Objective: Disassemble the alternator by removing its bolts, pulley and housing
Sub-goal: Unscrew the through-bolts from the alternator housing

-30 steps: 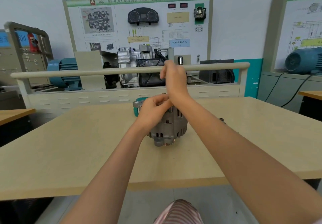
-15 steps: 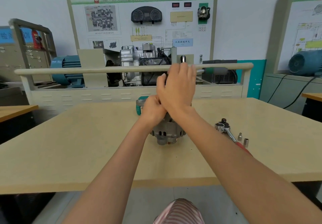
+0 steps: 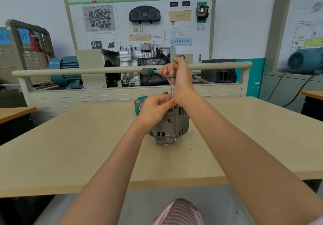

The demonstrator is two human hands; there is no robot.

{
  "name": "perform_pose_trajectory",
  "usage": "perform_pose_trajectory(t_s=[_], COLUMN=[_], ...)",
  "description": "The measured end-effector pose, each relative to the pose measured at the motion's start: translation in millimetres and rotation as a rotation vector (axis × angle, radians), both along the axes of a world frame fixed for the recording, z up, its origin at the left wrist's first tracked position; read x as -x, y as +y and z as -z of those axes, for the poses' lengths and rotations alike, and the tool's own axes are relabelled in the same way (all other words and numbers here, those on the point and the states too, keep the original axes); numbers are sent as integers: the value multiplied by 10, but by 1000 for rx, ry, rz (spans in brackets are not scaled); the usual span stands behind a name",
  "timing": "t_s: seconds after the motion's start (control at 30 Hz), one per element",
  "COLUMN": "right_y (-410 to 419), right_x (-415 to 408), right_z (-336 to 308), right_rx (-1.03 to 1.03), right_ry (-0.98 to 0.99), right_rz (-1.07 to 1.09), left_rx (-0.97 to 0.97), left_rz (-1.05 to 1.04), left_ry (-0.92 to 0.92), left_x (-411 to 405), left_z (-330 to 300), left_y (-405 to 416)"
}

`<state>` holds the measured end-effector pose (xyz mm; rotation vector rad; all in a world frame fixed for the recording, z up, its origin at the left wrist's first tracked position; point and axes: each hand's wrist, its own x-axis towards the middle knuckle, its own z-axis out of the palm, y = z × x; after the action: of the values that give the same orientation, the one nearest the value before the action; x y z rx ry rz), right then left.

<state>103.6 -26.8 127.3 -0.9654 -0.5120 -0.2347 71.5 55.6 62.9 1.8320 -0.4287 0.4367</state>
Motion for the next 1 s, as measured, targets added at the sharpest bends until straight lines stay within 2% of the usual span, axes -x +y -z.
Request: perform_pose_trajectory(t_s=[0.07, 0.1, 0.17, 0.23, 0.27, 0.33, 0.4, 0.47, 0.63, 0.7, 0.77, 0.83, 0.9, 0.97, 1.0], right_y=[63, 88, 134, 167, 162, 129, 95, 66, -31, -19, 24, 59, 74, 101, 116], right_x=[78, 113, 147, 154, 160, 155, 134, 110, 34, 8, 25, 69, 105, 118, 132], right_z=[77, 131, 253, 321, 318, 268, 218, 156, -14, -38, -28, 38, 153, 277, 316], right_rx=[158, 303, 723, 1063, 1112, 1005, 836, 626, 61, -50, -21, 114, 366, 690, 835], right_ry=[-99, -198, -396, -400, -365, -351, -387, -356, -24, 29, 9, -56, -232, -430, -454], right_rz=[312, 501, 981, 1327, 1367, 1292, 1108, 792, -40, -149, -7, 244, 577, 1001, 1187], left_rx=[-21, -24, -36, -74, -78, -55, -40, -31, 12, 18, 9, -13, -37, -50, -59], left_rz=[-9, -23, -89, -151, -164, -148, -116, -75, 12, 9, -7, -20, -52, -134, -169], left_ry=[4, 11, 24, 38, 36, 22, 0, -13, -11, -8, -8, -10, -3, 10, 17], left_x=[15, 18, 2, -28, -37, -36, -12, 2, 8, 6, 7, 2, -1, -21, -30], left_z=[-9, -9, -3, -1, 2, 13, 16, 14, 5, 8, 7, 9, 10, 14, 15], left_y=[15, 27, 50, 51, 44, 26, 11, -8, -12, -13, -15, -8, 2, 12, 15])
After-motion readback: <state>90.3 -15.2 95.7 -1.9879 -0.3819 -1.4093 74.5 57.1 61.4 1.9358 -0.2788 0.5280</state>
